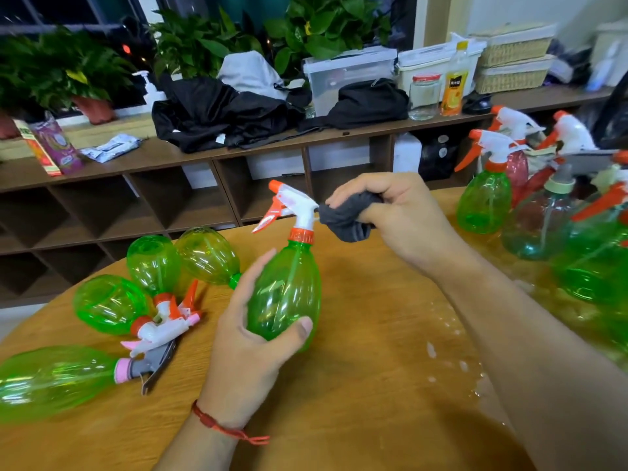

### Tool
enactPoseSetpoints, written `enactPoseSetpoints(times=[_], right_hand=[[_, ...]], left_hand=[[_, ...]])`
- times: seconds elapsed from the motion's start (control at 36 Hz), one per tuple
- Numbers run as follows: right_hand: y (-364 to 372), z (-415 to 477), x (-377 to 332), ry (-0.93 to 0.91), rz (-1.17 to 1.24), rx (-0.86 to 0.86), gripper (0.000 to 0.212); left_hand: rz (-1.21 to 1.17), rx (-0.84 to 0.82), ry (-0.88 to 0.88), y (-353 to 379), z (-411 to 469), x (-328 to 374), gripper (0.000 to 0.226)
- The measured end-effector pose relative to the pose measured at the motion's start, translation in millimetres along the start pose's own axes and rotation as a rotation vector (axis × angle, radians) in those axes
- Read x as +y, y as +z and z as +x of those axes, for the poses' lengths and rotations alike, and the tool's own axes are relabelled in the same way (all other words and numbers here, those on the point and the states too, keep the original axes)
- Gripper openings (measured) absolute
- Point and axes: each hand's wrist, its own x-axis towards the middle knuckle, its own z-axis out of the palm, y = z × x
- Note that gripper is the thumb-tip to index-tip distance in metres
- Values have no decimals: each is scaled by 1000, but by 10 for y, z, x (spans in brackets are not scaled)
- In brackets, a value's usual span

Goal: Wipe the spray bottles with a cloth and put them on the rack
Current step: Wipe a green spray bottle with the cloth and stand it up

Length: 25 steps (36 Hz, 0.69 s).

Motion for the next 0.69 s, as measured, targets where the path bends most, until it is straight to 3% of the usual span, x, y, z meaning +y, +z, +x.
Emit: enactPoseSetpoints(times=[0.14, 0.25, 0.33, 0.44, 0.58, 0.69], right_hand=[[9, 31, -3, 47, 75, 127, 45], [123, -23, -19, 160, 297, -31, 37], [198, -37, -82, 270, 420, 5, 34], [239, -59, -74, 312, 325, 16, 8], [172, -49, -118, 353, 299, -24, 31], [236, -60, -102, 364, 313, 122, 36]], left_hand=[[47, -63, -14, 50, -25, -5, 90], [59, -37, -5, 35, -16, -9, 88], [64, -6, 14, 4, -2, -10, 85], [66, -15, 16, -7, -4, -8, 86], [119, -65, 1, -57, 6, -16, 87], [324, -63, -4, -6, 14, -54, 95]])
